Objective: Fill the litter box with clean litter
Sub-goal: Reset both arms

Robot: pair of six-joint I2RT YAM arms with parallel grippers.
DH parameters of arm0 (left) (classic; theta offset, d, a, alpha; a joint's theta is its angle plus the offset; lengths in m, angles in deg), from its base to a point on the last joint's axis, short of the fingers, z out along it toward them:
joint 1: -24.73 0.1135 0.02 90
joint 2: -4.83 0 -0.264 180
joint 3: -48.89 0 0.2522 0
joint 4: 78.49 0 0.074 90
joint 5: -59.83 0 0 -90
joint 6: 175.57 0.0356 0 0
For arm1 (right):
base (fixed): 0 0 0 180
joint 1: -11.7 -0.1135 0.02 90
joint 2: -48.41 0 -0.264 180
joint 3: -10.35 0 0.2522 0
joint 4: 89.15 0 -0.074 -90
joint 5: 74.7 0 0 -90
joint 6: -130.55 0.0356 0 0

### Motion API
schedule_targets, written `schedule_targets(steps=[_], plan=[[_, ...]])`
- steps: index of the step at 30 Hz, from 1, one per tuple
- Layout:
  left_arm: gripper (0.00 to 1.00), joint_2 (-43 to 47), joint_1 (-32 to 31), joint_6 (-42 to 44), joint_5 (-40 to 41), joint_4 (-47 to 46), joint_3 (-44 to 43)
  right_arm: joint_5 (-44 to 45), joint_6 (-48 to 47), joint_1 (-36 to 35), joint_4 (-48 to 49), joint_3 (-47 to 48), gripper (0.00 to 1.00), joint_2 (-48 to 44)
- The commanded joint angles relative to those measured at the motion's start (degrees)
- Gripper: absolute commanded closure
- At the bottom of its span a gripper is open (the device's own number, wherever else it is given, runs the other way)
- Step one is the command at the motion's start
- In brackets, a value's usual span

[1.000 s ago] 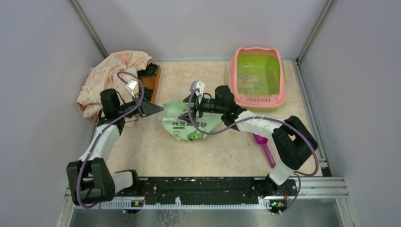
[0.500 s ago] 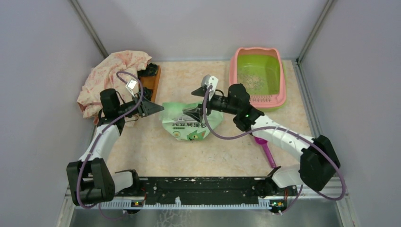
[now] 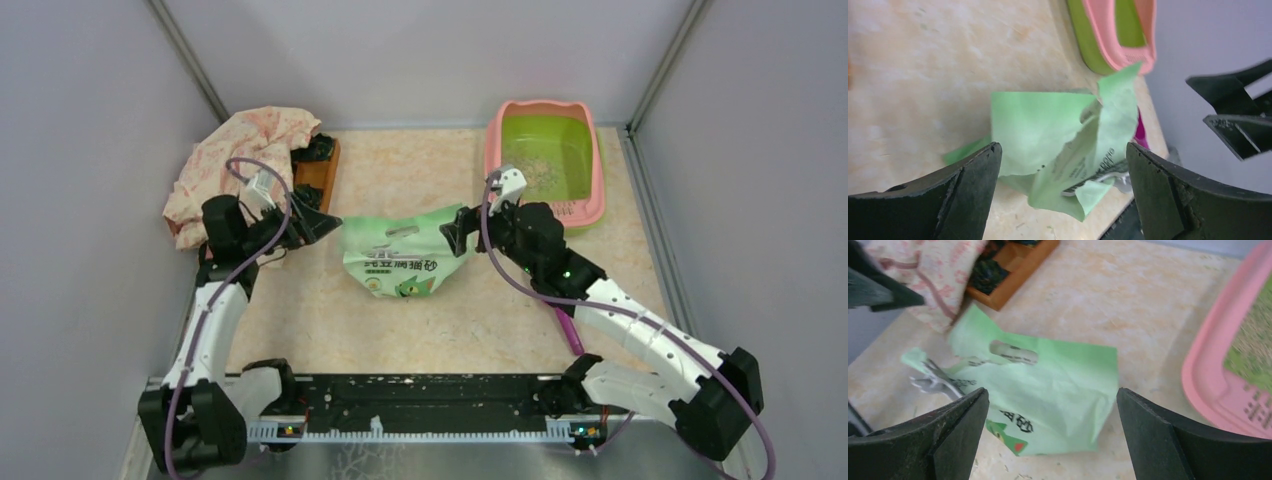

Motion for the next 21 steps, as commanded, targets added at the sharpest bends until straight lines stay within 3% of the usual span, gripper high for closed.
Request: schedule_targets(steps=[1, 10, 16, 21], plan=[[0.01, 6.7, -0.2, 5.8, 18.7, 7.2, -1.3, 15.9, 3.3, 0.3, -7.0, -3.5, 0.02, -4.0], [0.01, 12.6, -0.2, 2.4, 20.7, 5.4, 6.9, 17.0, 9.3, 0.3, 0.3, -13.3, 0.02, -10.3], [0.01, 15.8, -0.2, 2.7, 25.9, 8.8, 6.8, 20.2, 10.8, 0.3, -2.7, -13.0, 0.01, -11.4], [0.01, 21.0, -0.1, 4.9, 32.1, 12.3, 5.5, 25.9, 10.2, 0.3, -8.6, -12.7, 0.02, -18.4]])
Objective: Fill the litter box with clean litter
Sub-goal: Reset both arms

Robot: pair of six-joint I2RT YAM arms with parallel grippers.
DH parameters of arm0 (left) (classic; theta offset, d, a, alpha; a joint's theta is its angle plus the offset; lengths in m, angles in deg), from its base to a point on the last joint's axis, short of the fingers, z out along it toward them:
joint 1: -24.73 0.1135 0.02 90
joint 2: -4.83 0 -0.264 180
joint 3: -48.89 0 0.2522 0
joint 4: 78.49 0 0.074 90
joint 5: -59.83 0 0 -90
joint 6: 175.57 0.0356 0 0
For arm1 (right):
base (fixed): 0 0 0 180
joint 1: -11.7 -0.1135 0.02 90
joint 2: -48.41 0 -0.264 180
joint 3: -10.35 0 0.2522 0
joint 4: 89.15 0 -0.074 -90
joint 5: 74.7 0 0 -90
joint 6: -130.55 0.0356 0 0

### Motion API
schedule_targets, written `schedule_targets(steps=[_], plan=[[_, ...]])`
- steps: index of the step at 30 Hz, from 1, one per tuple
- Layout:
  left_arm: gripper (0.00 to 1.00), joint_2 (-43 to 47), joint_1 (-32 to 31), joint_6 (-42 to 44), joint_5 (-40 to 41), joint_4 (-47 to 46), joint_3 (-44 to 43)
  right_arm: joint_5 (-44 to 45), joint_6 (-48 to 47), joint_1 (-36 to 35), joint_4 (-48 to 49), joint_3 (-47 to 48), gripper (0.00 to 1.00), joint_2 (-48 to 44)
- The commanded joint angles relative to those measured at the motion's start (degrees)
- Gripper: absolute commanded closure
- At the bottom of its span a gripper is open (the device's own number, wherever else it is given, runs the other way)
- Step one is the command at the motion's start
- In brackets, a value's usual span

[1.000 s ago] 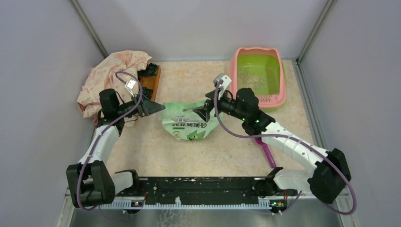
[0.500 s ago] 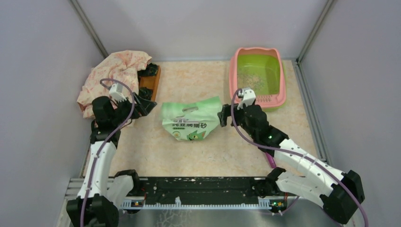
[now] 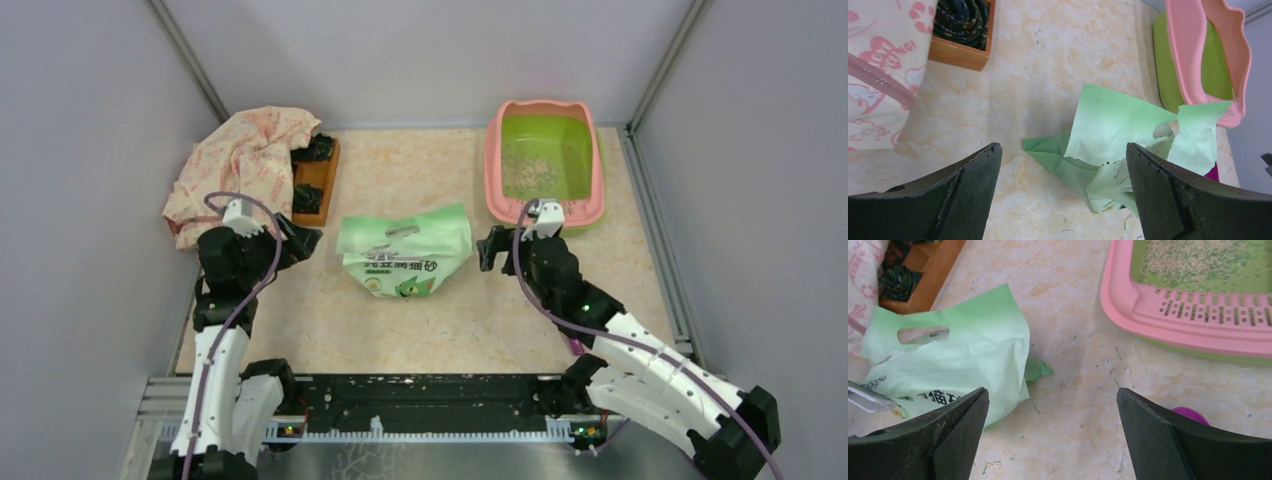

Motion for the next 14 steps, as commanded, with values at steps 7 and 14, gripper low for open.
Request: schedule_targets(steps=[7, 14], plan=[[0.01, 5.5, -0.1, 2.3, 5.8, 7.1, -2.6, 10.9, 3.6, 0.3, -8.0, 1.4, 0.02, -13.4], [0.01, 6.5, -0.2, 2.9, 6.4, 8.7, -3.6, 10.0, 3.4, 0.3, -7.0, 1.0, 0.02, -13.8]])
